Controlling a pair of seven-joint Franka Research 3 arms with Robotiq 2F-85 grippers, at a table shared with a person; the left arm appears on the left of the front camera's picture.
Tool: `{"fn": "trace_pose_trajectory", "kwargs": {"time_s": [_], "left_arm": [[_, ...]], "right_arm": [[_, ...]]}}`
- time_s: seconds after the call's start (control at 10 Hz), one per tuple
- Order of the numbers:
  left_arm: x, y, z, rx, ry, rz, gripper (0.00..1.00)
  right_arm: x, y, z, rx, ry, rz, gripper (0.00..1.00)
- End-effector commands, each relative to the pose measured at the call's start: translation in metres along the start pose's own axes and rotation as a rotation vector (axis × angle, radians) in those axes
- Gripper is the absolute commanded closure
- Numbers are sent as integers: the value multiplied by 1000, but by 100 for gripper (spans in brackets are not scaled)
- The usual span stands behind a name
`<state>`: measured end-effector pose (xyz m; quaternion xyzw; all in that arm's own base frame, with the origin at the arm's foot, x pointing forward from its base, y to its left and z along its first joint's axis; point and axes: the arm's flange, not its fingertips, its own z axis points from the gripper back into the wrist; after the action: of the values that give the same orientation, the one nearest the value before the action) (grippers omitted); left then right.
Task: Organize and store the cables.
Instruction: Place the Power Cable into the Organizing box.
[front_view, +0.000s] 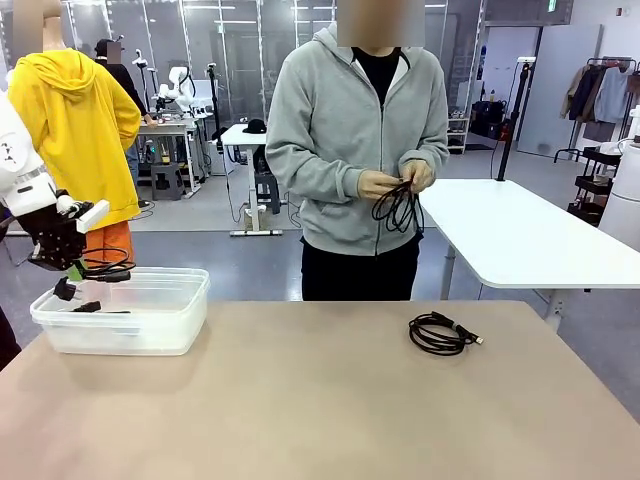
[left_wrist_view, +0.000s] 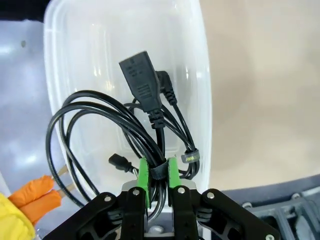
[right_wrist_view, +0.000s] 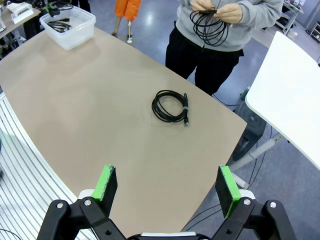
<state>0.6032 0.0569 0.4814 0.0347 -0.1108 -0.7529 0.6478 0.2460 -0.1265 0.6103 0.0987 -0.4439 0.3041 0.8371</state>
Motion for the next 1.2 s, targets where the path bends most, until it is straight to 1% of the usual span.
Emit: {"fn": "trace_pose_trajectory", "kwargs": {"time_s": [0.0,0.3,0.4,0.5,0.6,0.7,0.8,0.9,1.0,1.1], "left_arm": [[-3,4,-9,8,-16,24,82],[-5,9,-15,-20,29,52,82],[-5,10,-15,-24,24,68,82],[-5,9,-16,-23,32,68,71],[-5,8,-15,-22,35,68,62],[-4,8,-15,-18,37,67,42],[-5,8,-16,-17,38,67,33],[-4,8,-16,-17,41,65,13],[-5,8,-16,-16,41,65,5],[-5,8,-16,-14,44,64,0]], "right_arm": [[-1,0,0,1,-1,-2,0],[-1,0,0,1,-1,-2,0],[-1,0,0,1,-1,-2,0],[-1,0,0,1,-1,-2,0],[-1,0,0,1,-1,-2,0],[-1,0,0,1,-1,-2,0],[-1,0,0,1,-1,-2,0],[-1,0,0,1,-1,-2,0],[-1,0,0,1,-1,-2,0],[-1,0,0,1,-1,-2,0]]}}
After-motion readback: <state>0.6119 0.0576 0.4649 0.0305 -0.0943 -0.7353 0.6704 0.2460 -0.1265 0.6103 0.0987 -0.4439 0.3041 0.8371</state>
